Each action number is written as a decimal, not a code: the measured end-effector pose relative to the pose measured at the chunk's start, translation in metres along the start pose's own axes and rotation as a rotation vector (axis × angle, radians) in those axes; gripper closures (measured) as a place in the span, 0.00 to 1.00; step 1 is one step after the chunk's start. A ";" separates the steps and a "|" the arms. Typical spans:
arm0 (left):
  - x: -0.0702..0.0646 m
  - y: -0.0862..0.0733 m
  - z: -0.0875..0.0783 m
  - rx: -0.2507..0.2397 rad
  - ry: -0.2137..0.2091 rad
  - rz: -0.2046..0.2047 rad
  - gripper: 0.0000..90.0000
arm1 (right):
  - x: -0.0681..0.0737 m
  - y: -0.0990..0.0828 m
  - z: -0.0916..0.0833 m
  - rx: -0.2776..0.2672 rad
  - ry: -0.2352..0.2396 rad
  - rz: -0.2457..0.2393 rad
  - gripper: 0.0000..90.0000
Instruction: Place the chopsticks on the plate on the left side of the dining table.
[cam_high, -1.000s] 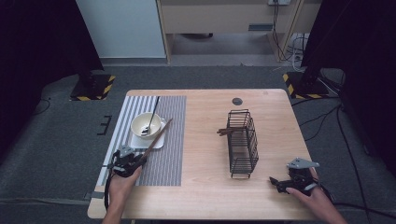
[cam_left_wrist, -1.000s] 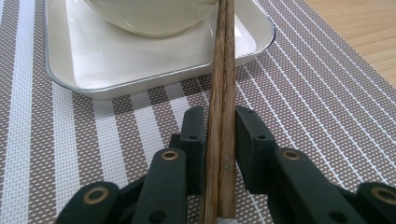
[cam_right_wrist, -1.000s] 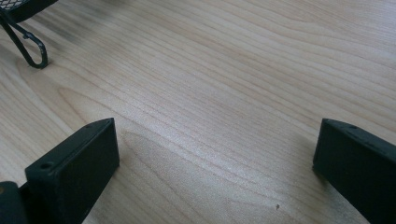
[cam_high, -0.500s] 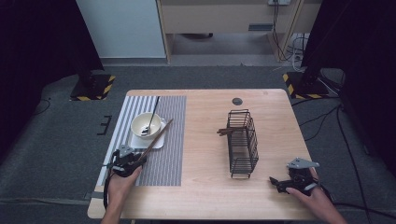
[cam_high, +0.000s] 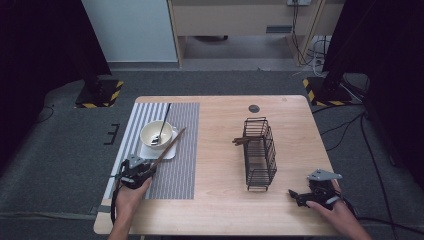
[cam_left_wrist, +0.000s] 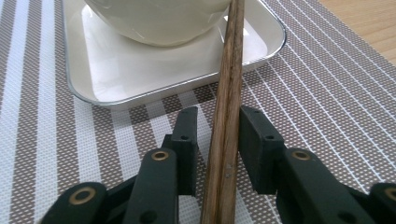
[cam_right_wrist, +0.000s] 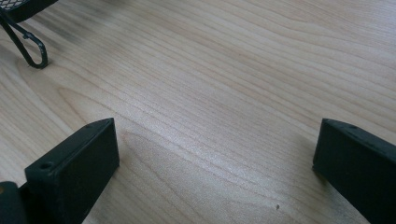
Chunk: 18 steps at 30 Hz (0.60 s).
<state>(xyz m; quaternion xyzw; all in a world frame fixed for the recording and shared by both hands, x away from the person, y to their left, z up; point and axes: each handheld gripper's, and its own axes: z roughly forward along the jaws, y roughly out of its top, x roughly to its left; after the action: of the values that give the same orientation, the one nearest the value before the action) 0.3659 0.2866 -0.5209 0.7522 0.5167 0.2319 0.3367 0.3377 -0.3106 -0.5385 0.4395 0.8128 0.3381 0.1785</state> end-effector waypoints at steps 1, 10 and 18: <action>0.001 0.000 0.000 -0.001 0.007 0.001 0.75 | 0.000 0.000 0.000 0.000 0.000 0.000 0.00; 0.003 0.000 0.000 -0.010 0.020 -0.002 0.73 | 0.000 0.000 0.000 0.000 0.000 0.000 0.00; 0.005 0.002 0.001 -0.006 0.025 0.003 0.76 | 0.000 0.000 0.000 0.000 0.000 0.000 0.00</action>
<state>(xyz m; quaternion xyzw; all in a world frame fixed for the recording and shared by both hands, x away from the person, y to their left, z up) 0.3697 0.2907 -0.5201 0.7488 0.5192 0.2435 0.3322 0.3377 -0.3106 -0.5385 0.4397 0.8128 0.3381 0.1784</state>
